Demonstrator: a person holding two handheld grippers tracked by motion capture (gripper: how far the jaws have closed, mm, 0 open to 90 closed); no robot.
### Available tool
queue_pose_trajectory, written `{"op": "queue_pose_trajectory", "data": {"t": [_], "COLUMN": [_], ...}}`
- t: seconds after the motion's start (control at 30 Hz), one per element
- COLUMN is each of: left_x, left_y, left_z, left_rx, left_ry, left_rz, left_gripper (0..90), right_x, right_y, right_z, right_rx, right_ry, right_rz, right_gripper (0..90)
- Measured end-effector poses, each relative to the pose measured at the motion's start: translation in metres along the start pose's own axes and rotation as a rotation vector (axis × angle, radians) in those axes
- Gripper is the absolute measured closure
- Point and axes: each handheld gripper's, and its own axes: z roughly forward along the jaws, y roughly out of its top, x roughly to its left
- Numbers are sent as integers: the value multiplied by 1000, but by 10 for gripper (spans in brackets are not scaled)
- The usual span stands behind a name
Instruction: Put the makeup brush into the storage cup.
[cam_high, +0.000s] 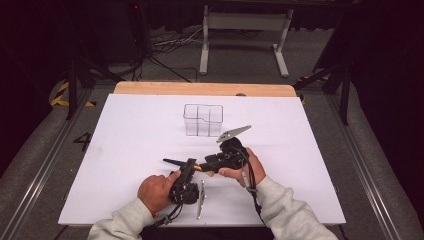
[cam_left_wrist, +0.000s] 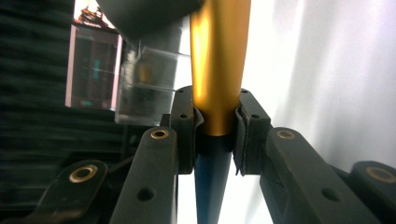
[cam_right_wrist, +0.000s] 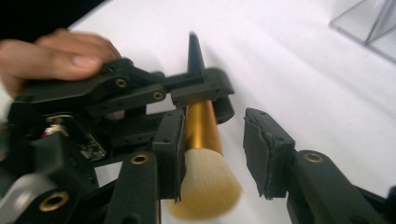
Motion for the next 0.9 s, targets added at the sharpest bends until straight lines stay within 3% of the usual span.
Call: {"op": "queue_pose_trajectory", "data": {"t": [0.13, 0.17, 0.2, 0.23, 0.3, 0.4, 0.47, 0.5, 0.53, 0.57, 0.6, 0.7, 0.9], "left_x": [7, 7, 9, 13, 17, 23, 28, 28, 31, 34, 34, 42, 52], "left_y": [-7, -7, -9, -11, -14, -19, -23, -23, -25, -28, -28, -36, -47], "left_z": [3, 3, 3, 4, 5, 6, 6, 6, 6, 7, 7, 7, 6], "left_rx": [-4, -4, -1, -5, -9, -27, -39, -39, -47, -61, -61, -86, -123], "left_ry": [-69, -69, -84, -104, -126, -167, -192, -192, -202, -221, -221, -254, -287], "left_rz": [-90, -90, -108, -140, -185, -267, -315, -315, -342, -399, -399, -490, -608], "left_gripper": [734, 734, 734, 734, 734, 734, 734, 734, 734, 734, 734, 734, 734], "right_x": [-6, -6, -9, -10, -11, -11, -12, -12, -13, -13, -13, -14, -15], "right_y": [1, 1, 0, -2, -4, -11, -16, -16, -23, -25, -25, -37, -46], "right_z": [-25, -25, -32, -42, -49, -58, -63, -63, -67, -68, -68, -73, -80], "right_rx": [-106, -106, -141, -177, -201, -216, -236, -236, -240, -241, -241, -260, -283], "right_ry": [-72, -72, -76, -124, -150, -227, -239, -239, -265, -268, -268, -307, -349], "right_rz": [-15, -15, -19, -33, -51, -102, -116, -116, -129, -135, -135, -164, -192], "right_gripper": [481, 481, 465, 427, 400, 381, 371, 371, 366, 363, 363, 346, 320]}}
